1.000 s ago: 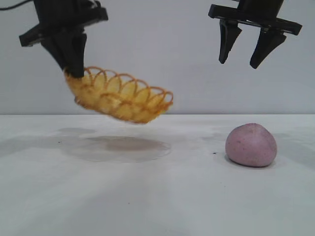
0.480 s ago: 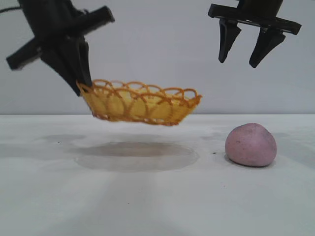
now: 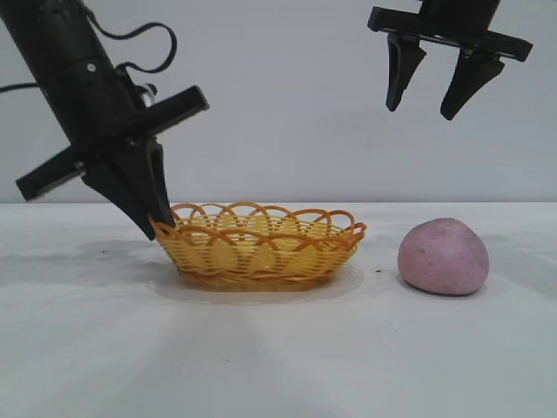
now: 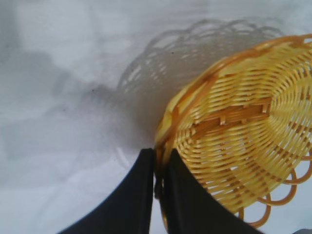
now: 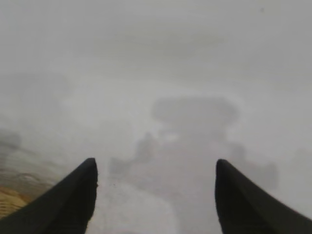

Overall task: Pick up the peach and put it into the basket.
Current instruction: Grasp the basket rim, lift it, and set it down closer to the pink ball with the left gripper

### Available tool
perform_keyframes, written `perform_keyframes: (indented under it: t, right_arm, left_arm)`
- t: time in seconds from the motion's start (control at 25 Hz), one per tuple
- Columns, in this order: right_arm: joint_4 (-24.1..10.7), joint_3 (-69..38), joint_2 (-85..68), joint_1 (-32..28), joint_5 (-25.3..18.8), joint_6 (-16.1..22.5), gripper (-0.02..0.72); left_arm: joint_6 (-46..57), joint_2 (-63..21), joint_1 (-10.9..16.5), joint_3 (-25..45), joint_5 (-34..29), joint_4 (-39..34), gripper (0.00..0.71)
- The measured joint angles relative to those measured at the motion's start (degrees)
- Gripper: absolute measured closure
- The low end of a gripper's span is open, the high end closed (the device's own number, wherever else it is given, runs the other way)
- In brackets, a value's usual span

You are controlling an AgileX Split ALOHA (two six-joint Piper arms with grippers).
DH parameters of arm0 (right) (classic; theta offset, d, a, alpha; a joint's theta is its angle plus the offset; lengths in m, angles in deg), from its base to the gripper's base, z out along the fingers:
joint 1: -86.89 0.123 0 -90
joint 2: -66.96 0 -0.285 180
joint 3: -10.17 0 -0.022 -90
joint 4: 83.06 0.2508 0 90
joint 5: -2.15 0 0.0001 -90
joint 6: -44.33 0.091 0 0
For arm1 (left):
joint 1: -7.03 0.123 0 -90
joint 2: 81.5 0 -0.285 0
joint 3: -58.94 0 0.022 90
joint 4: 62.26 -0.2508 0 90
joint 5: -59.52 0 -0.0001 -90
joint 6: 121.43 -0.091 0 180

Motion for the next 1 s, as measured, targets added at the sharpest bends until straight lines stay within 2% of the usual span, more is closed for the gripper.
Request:
perform_keyframes:
  t: [0.08, 0.12, 0.2, 0.24, 0.4, 0.52, 0.64, 0.68, 0.8, 1.0]
  right_arm:
    - [0.0, 0.0, 0.0, 0.0, 0.0, 0.0, 0.277]
    - [0.0, 0.0, 0.0, 0.0, 0.0, 0.0, 0.277]
    - [0.0, 0.0, 0.0, 0.0, 0.0, 0.0, 0.277]
    - [0.0, 0.0, 0.0, 0.0, 0.0, 0.0, 0.277]
    - [0.0, 0.0, 0.0, 0.0, 0.0, 0.0, 0.277]
    - [0.0, 0.0, 0.0, 0.0, 0.0, 0.0, 0.277]
    - [0.0, 0.0, 0.0, 0.0, 0.0, 0.0, 0.277]
    - [0.0, 0.0, 0.0, 0.0, 0.0, 0.0, 0.277]
    - [0.0, 0.0, 0.0, 0.0, 0.0, 0.0, 0.277]
    - [0.0, 0.0, 0.0, 0.0, -0.24, 0.0, 0.277]
  left_arm:
    - [0.0, 0.09, 0.0, 0.1, 0.11, 0.98, 0.71]
    - [-0.05, 0.09, 0.0, 0.1, 0.2, 1.28, 0.655]
    - [-0.14, 0.09, 0.0, 0.1, 0.2, 1.78, 0.655]
    - [-0.14, 0.09, 0.0, 0.1, 0.2, 1.78, 0.575]
    - [-0.53, 0.09, 0.0, 0.1, -1.12, 1.82, 0.344]
    - [-1.98, -0.75, 0.0, 0.1, -1.78, 1.48, 0.228]
    - [-2.55, -3.89, 0.0, 0.1, -1.78, -1.65, 0.239]
    - [-2.66, -5.24, 0.0, 0.1, -1.68, -3.14, 0.198]
    - [-2.56, -8.35, 0.21, 0.1, -1.6, -8.76, 0.213]
    - [-0.16, -10.54, 1.94, -0.82, -2.49, -21.95, 0.213]
